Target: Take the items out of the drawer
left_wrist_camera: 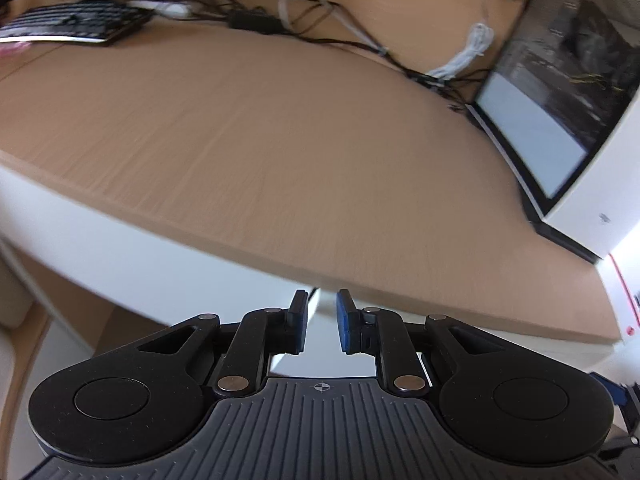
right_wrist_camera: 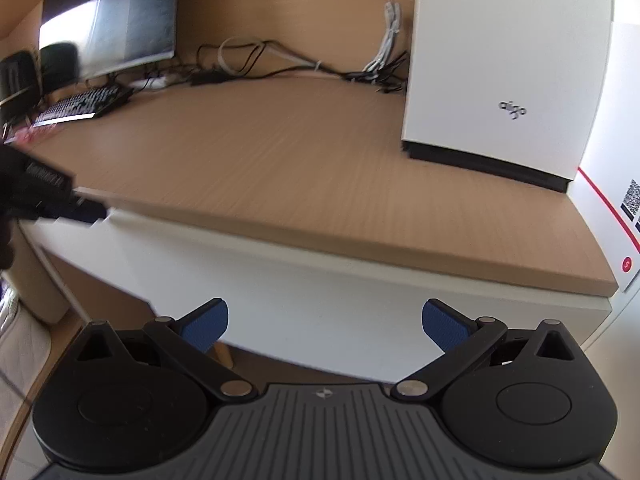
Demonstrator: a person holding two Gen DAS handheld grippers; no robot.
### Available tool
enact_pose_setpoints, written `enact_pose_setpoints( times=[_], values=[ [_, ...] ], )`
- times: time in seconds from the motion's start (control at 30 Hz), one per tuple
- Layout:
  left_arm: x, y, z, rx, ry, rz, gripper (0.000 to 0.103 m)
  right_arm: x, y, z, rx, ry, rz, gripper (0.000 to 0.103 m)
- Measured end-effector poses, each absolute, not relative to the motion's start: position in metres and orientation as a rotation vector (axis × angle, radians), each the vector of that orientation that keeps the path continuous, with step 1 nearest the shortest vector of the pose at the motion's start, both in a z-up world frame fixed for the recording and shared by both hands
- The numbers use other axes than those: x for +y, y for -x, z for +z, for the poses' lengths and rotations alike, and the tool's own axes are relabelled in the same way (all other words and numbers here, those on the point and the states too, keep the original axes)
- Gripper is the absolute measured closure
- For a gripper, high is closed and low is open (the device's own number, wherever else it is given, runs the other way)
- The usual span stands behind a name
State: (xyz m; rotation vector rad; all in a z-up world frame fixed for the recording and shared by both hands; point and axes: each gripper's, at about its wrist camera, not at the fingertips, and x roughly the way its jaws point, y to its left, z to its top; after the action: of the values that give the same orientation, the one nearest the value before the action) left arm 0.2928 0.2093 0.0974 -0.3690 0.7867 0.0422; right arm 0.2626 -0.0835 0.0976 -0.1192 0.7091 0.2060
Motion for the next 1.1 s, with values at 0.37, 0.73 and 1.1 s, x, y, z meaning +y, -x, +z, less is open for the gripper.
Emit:
enact_pose_setpoints(
  times=[0.37,0.73,1.1],
  values=[
    [0.209,-0.291,0.092,0.783,0.349,-0.034,0.086,-0.062,-0.295,0.093,0.676,-0.020,-0.078,0.000],
    [0.212,-0.291,0.087,0.790,0.354,-0.055,0.086,-0.061,-0.303,0.083,0.650,0.022,-0.091,0.000],
    [0.217,-0.296,0.084,0.799,0.375,-0.030,0.086,-0.057,-0.309,0.081,0.654,0.028,-0.108,0.000]
  ],
)
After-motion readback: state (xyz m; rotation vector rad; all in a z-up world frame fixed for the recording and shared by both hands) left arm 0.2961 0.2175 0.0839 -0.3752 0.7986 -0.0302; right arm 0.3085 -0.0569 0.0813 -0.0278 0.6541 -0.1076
